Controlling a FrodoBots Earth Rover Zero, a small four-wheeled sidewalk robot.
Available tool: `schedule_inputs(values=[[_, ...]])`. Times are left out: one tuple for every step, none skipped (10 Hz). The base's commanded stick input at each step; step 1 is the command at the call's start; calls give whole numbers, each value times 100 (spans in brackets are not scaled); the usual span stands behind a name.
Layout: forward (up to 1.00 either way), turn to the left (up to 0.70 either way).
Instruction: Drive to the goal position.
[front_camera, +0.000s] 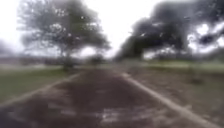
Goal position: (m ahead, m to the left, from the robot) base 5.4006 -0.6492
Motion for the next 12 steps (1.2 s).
schedule_inputs(values=[[70,0],[70,0],[70,0],[70,0],[70,0],[70,0],[70,0],[70,0],[70,0],[70,0],[70,0],[70,0]])
